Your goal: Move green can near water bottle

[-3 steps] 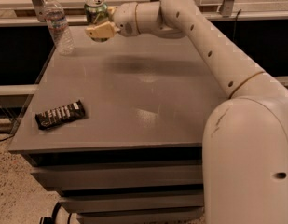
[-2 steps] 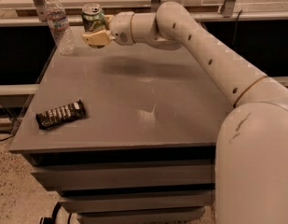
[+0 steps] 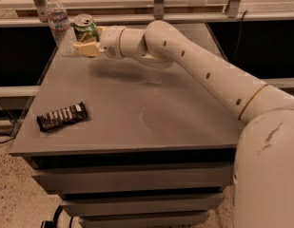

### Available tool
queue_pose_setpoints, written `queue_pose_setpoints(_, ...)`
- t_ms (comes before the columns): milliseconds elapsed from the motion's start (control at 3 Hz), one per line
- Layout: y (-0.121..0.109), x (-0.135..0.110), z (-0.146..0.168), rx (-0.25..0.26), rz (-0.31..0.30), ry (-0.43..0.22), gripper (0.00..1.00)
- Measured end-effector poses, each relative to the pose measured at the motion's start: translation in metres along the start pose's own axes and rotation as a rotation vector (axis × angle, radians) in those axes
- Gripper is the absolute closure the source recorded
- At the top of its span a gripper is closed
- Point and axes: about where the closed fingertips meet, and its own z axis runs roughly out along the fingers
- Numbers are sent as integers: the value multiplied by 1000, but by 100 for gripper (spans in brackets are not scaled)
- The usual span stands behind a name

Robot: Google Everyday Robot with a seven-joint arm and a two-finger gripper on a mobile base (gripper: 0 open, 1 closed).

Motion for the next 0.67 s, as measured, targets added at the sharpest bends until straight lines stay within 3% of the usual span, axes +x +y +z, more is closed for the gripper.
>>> queue_pose_setpoints(667, -2, 1, 21, 33, 10, 16, 100)
